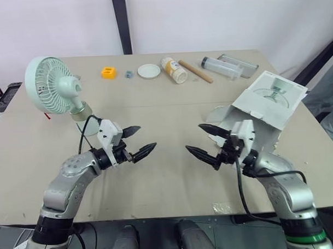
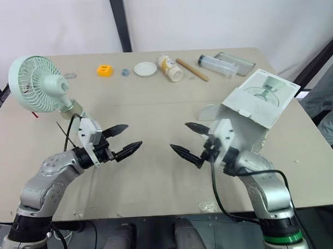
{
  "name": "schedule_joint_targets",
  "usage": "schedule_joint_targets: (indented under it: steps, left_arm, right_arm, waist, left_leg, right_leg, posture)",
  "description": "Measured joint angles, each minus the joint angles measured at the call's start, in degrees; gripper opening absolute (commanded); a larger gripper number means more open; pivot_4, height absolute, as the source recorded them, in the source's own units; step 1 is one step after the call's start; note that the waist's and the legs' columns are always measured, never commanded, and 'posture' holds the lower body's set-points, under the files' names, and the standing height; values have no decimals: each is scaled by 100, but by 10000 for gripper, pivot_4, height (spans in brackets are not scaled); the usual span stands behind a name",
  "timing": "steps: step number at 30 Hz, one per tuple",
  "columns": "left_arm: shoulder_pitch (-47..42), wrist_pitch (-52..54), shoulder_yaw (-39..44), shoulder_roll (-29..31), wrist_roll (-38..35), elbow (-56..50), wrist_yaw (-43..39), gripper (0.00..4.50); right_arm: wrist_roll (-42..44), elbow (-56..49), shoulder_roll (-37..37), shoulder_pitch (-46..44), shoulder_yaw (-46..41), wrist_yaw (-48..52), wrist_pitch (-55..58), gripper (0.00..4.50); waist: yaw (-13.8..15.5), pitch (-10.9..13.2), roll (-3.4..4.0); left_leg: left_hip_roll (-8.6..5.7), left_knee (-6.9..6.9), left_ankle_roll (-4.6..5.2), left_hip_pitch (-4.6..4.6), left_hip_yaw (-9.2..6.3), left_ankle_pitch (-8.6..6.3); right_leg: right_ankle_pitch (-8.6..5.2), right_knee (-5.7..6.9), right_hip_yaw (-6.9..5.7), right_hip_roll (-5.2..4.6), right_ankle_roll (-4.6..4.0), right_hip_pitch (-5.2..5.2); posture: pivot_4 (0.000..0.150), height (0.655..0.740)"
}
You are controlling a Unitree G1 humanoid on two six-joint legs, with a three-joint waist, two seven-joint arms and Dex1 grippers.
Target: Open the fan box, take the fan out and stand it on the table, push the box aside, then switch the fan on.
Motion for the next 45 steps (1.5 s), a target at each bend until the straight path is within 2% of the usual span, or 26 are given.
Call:
schedule_joint_targets:
  steps: [6,11,22,28,34,45]
  left_arm:
    - [594,-1,456,-181,120,-326,841,45000]
    - [994,-11,1143,-447,172,-574,1681,45000]
    - [1002,-45,2382,-626,52,-548,2669,45000]
    - [918,-65,2628,-552,-73,-326,2696,45000]
    - [741,-69,2945,-190,-231,-33,2541,45000]
    - [301,74,2969,352,-432,257,2185,45000]
  right_arm:
    - [-291,731,49,-397,199,207,-384,44548]
    - [-428,891,144,-514,246,226,-659,44548]
    - [-542,1007,415,-681,475,226,-823,44548]
    - [-614,1082,480,-697,541,205,-889,44548]
    - [-665,1082,486,-697,541,192,-954,44548]
    - [-637,1125,559,-716,543,177,-956,44548]
  waist:
    - [1,1,-1]
    - [0,0,-2]
    - [-1,-1,-6]
    - [-2,-1,-6]
    - [-3,-2,-8]
    - [-4,0,-16]
  left_leg:
    - [0,0,0,-1,0,0]
    - [2,1,-1,1,-2,0]
    - [1,2,-1,1,-2,0]
    - [1,2,-2,0,-2,0]
    - [2,2,-2,0,-2,0]
    - [2,1,-2,0,-2,0]
  right_leg:
    - [0,0,0,-2,0,0]
    - [2,1,-2,0,-1,1]
    - [4,1,-2,0,0,2]
    - [5,0,-2,0,-1,1]
    - [5,0,-3,0,-1,1]
    - [6,0,-3,1,-2,0]
  posture:
    - [1500,7400]
    - [1500,7400]
    - [1500,7400]
    - [1500,7400]
    - [1500,7400]
    - [1500,7400]
